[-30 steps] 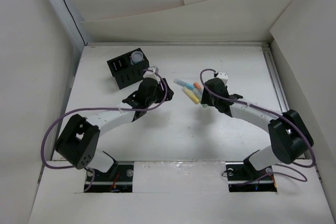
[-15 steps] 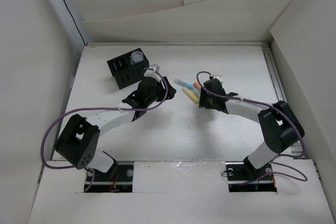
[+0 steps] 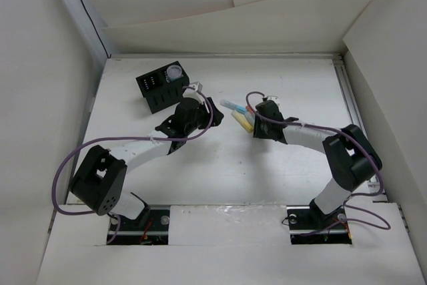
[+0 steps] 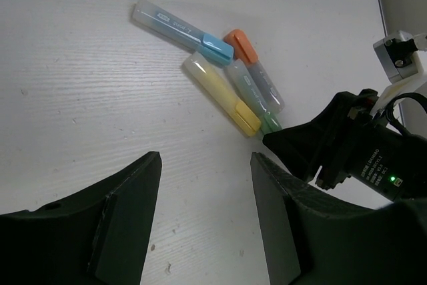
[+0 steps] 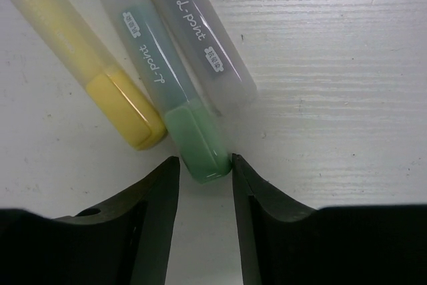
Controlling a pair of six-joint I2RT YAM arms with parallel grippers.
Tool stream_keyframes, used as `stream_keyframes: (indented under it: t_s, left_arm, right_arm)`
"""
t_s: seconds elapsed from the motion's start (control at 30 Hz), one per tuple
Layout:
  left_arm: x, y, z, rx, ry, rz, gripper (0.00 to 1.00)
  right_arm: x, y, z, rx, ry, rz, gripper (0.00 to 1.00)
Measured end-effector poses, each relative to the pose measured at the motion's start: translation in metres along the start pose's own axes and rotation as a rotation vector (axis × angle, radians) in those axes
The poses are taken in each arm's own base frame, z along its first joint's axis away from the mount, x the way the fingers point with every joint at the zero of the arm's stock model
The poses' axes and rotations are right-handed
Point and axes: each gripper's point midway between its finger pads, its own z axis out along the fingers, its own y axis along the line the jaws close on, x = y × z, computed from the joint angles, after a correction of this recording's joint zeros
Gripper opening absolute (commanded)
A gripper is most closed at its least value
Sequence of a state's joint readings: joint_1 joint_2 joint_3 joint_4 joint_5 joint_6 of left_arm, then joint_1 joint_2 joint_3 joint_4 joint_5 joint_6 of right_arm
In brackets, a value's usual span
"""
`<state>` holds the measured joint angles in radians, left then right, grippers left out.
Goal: Sort the stationery into containers
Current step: Pick up the pen from the center of the board.
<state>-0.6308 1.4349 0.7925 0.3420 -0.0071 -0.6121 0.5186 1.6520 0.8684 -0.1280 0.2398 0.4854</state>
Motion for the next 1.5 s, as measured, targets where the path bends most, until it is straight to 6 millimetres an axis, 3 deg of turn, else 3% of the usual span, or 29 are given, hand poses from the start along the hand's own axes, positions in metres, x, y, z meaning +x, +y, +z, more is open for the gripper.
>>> stream_keyframes:
  t_s: [0.23, 0.37, 0.47, 0.6, 0.77, 1.0, 1.13, 1.37, 1.5]
  left_arm:
    - [0.001, 0.000, 0.000, -0.006, 0.007, -0.015, 0.52]
    - [0.001, 0.000, 0.000, -0.005, 0.006, -0.024, 0.52]
    - [0.000, -0.001, 0.000, -0.005, 0.006, -0.026, 0.52]
    - [0.001, 0.000, 0.000, -0.008, 0.009, -0.026, 0.52]
    - [0.001, 0.000, 0.000, -0.008, 0.010, -0.027, 0.52]
    - [0.001, 0.000, 0.000, -0.009, 0.010, -0.029, 0.54]
    - [0.002, -0.002, -0.001, -0.004, 0.016, -0.034, 0.60]
    - [-0.009, -0.020, -0.001, 0.048, 0.012, -0.059, 0.60]
    - [-0.015, -0.033, -0.003, 0.111, 0.020, -0.101, 0.60]
  right_arm:
    - [0.001, 0.004, 0.000, -0.004, -0.006, -0.009, 0.29]
    - [0.001, 0.005, -0.001, -0.001, -0.009, -0.015, 0.52]
    - [0.001, 0.007, 0.000, 0.000, -0.011, -0.020, 0.54]
    - [-0.002, 0.007, 0.003, 0.008, -0.016, -0.022, 0.45]
    - [-0.003, 0.008, 0.004, 0.017, -0.023, -0.026, 0.25]
    - [-0.002, 0.014, 0.000, 0.016, -0.034, -0.044, 0.15]
    - [-0.012, 0.022, -0.018, -0.010, -0.077, -0.048, 0.15]
    - [-0.049, 0.042, -0.070, -0.110, -0.214, -0.027, 0.15]
    - [-0.051, 0.058, -0.087, -0.183, -0.232, -0.043, 0.15]
